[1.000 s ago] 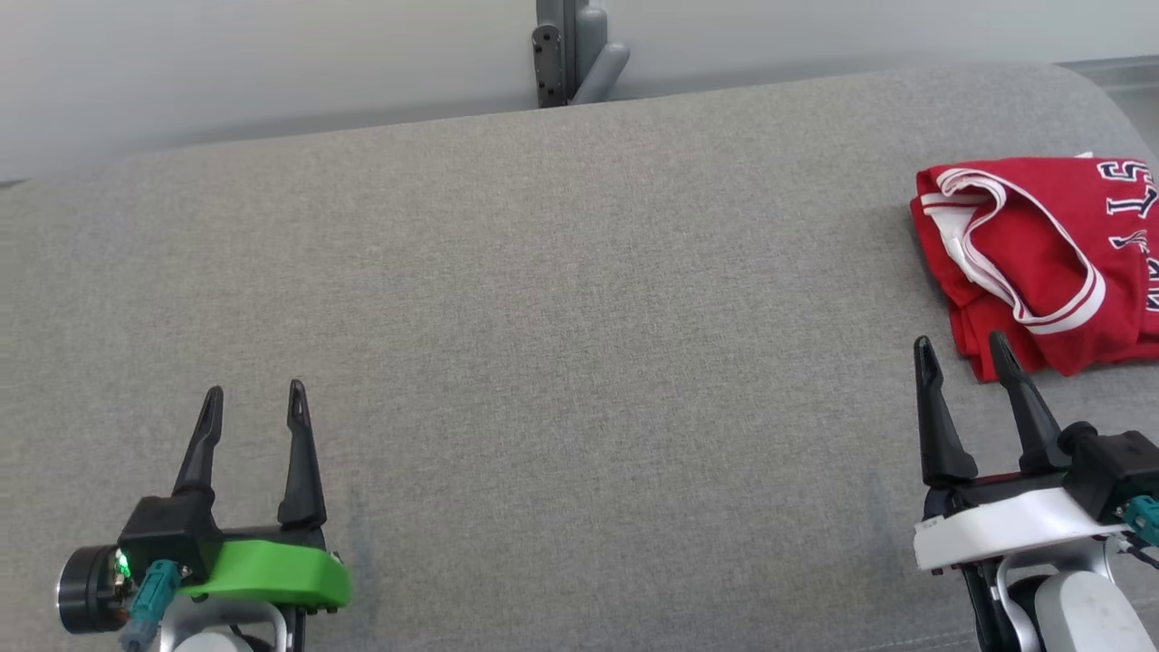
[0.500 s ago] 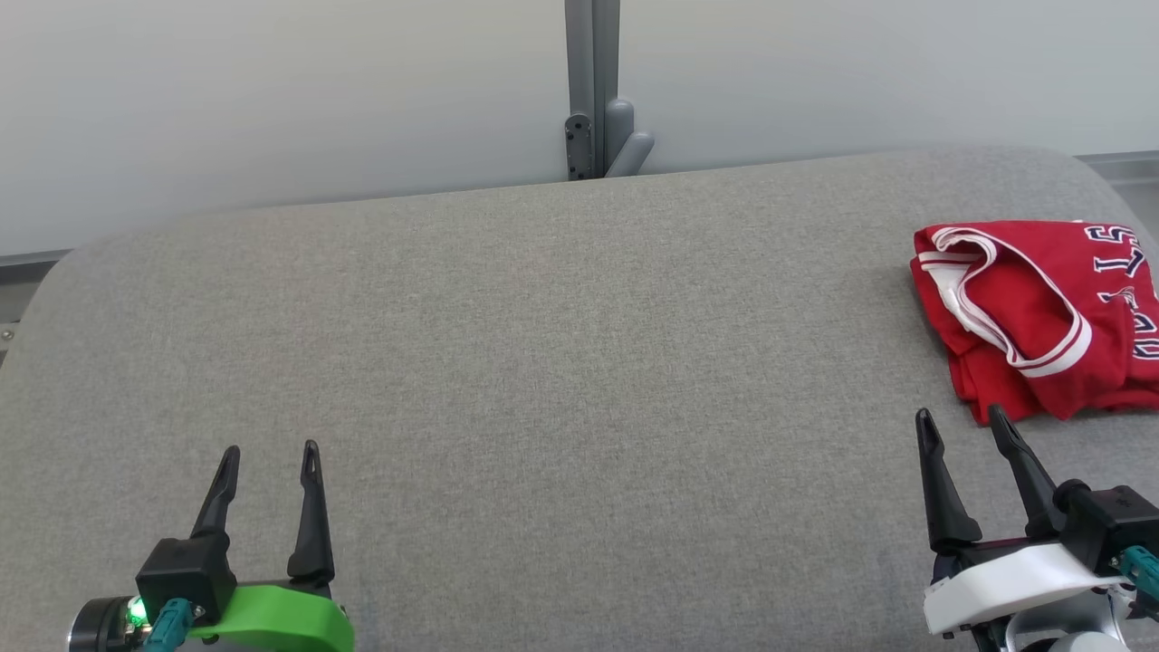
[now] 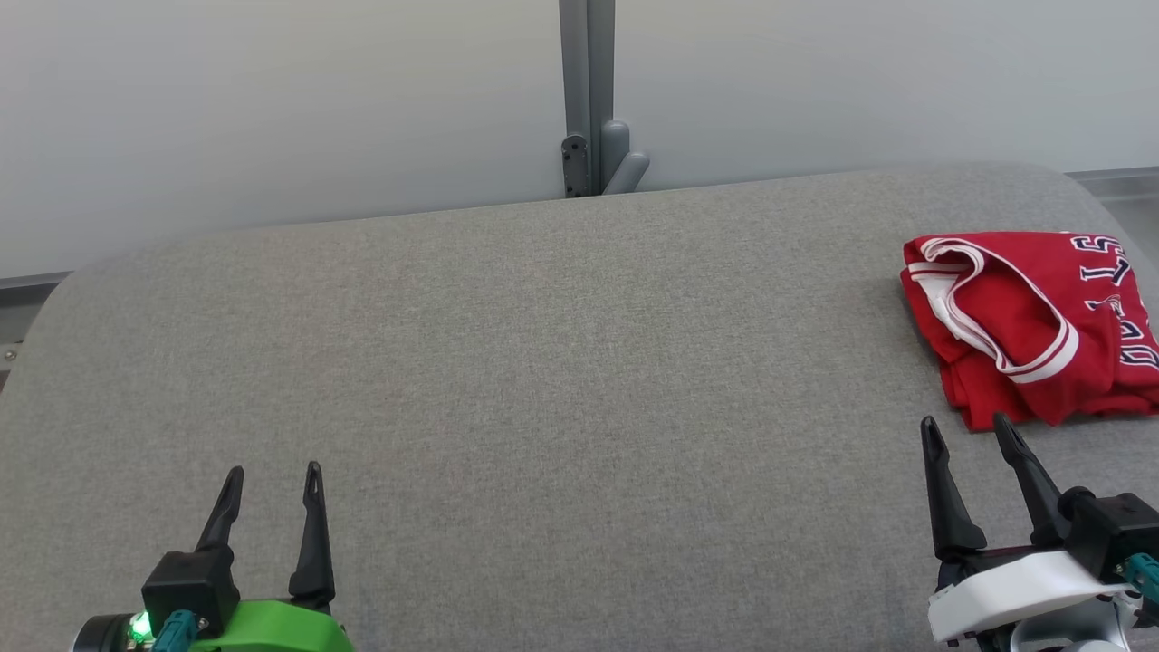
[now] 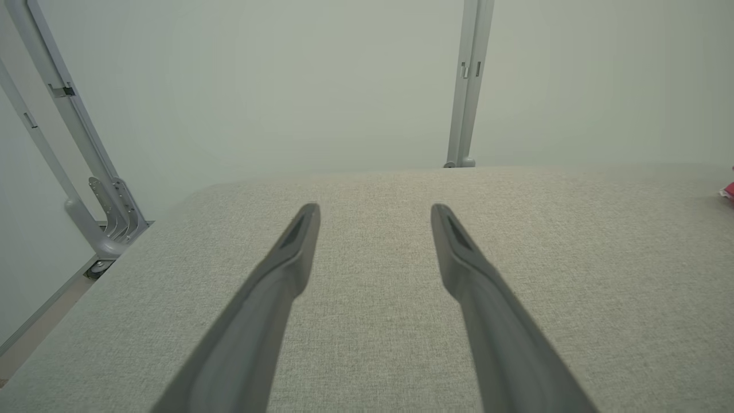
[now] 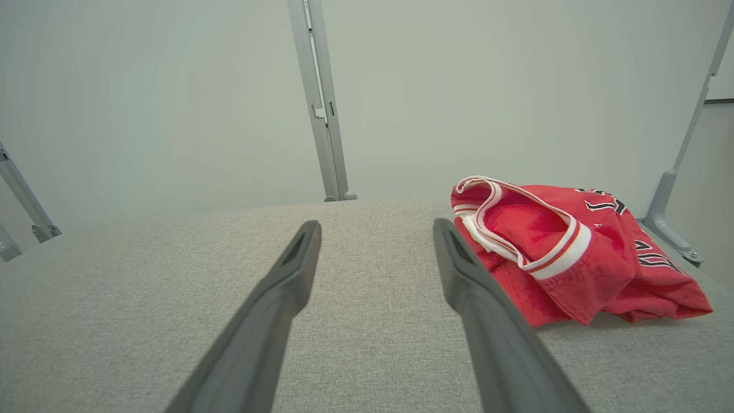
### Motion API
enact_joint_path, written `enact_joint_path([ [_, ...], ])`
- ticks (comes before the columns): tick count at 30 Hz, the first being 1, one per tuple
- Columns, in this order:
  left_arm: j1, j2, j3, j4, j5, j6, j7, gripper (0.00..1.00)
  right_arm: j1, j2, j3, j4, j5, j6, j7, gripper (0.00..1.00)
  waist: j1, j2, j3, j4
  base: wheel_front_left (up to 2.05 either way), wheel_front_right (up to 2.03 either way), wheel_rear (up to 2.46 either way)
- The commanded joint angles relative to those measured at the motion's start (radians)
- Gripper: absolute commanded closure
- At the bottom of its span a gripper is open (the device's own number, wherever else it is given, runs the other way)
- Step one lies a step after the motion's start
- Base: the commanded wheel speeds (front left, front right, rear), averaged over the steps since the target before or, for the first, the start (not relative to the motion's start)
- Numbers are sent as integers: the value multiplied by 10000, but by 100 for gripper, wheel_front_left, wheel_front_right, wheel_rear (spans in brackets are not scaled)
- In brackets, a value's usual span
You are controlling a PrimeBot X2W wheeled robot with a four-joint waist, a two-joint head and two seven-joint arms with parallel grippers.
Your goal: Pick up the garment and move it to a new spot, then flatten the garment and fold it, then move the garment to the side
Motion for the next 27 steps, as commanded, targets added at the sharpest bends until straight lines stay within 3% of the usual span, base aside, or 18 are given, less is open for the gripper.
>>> enact_joint_path([
  [1, 111, 96, 0, 46, -95, -46, -21, 0, 87, -23, -14, -39, -79, -13, -17, 0, 1, 0, 3, 1, 0, 0, 0],
  [25, -195, 53, -123, 282, -148, -14, -450, 0, 117, 62, 16, -37, 106, -13, -39, 0, 1, 0, 45, 106, 0, 0, 0],
  [26, -60, 17, -153, 335, -200, -53, -415, 100, 17, 72, 20, 29, 96, 2, -32, 100, 1, 0, 43, 103, 0, 0, 0],
  [27, -23, -18, -170, 411, -207, -53, -408, 100, 15, 99, 20, 116, 102, 2, -26, 100, 1, 0, 43, 104, 0, 0, 0],
])
